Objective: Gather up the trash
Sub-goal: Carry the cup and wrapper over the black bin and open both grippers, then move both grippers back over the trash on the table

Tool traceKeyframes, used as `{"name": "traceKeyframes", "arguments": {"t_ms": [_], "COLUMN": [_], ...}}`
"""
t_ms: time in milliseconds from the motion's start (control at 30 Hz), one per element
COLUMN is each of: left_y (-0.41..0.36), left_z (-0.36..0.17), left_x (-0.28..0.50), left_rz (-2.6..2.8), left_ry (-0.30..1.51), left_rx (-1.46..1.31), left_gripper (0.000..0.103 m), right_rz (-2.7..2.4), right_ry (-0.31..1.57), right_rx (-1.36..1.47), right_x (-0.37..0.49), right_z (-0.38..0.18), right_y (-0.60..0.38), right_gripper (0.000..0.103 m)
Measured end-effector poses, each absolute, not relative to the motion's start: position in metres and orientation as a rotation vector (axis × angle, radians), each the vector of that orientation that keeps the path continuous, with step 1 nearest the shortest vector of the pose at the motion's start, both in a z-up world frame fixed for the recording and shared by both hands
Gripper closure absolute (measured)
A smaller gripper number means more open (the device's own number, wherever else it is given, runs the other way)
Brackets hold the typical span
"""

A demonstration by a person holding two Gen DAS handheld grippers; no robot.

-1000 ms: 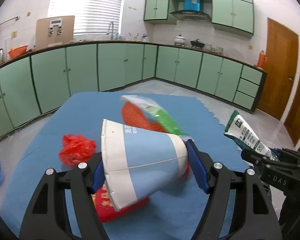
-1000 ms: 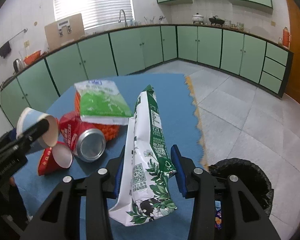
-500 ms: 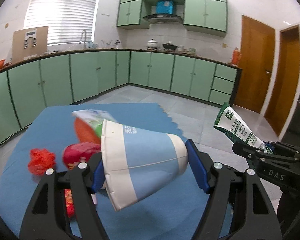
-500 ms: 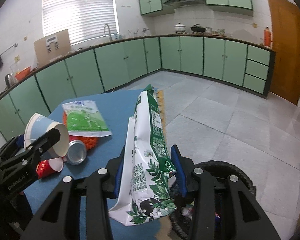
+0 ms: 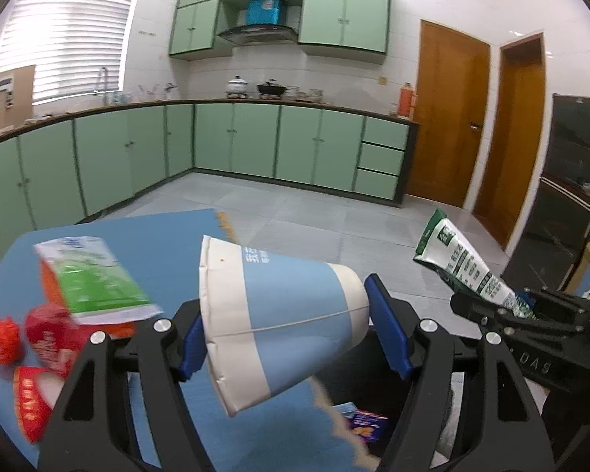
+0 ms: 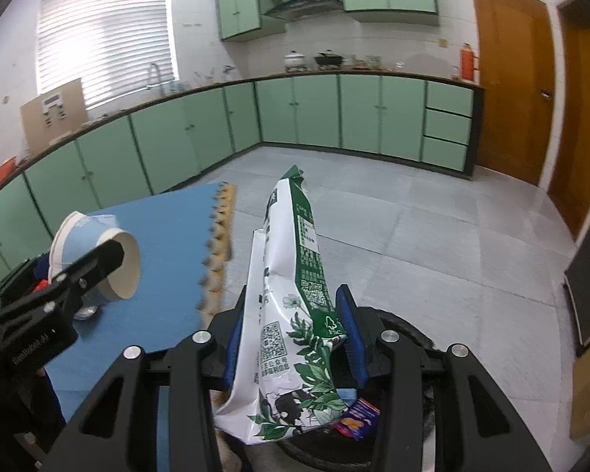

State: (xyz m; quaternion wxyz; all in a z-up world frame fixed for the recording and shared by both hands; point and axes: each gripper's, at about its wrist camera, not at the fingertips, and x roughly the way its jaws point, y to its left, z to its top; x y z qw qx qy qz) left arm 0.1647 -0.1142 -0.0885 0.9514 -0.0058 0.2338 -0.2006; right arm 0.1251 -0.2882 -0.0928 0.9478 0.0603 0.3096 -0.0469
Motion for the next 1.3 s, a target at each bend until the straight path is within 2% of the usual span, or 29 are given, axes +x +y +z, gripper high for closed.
{"name": "traceKeyframes", "arguments": {"t_ms": [500, 600, 667, 867, 1067, 1300], "left_y": [-0.215, -0.226, -0.230, -0.227, -0.202, -0.138], "left_z": [-0.143, -0.154, -0.159, -0.162, -0.136, -0.096], "left_x": [0.205, 0.214, 0.217, 0.219, 0.211, 0.186], "left_rz": [-0.579, -0.608, -0.619, -0.622, -0.576, -0.432], "left_ry": [0.611, 0.664, 0.682, 0.689, 0.617, 0.460], "left_rx": [0.003, 0.004, 0.005, 0.001, -0.015, 0.006], "left_gripper": [0.033, 0.029, 0.025, 0.024, 0.022, 0.015], "right_rz": [-0.218, -0.245, -0.253, -0.265, -0.261, -0.208], "right_ry": [0.771, 0.802, 0.818, 0.825, 0.761, 0.619], "right_rx": [0.174, 0.164, 0.169, 0.195, 0.195, 0.189], "right_x": [0.135, 0.139, 0.139, 0.135, 0.128, 0.119], "right_z": [-0.166, -0.181, -0.186, -0.191, -0.169, -0.121], "right_y": [-0.366, -0.375, -0.380, -0.386, -0.380, -0.345], "right_gripper": [0.058, 0.045, 0.043, 0.037, 0.030, 0.012]}}
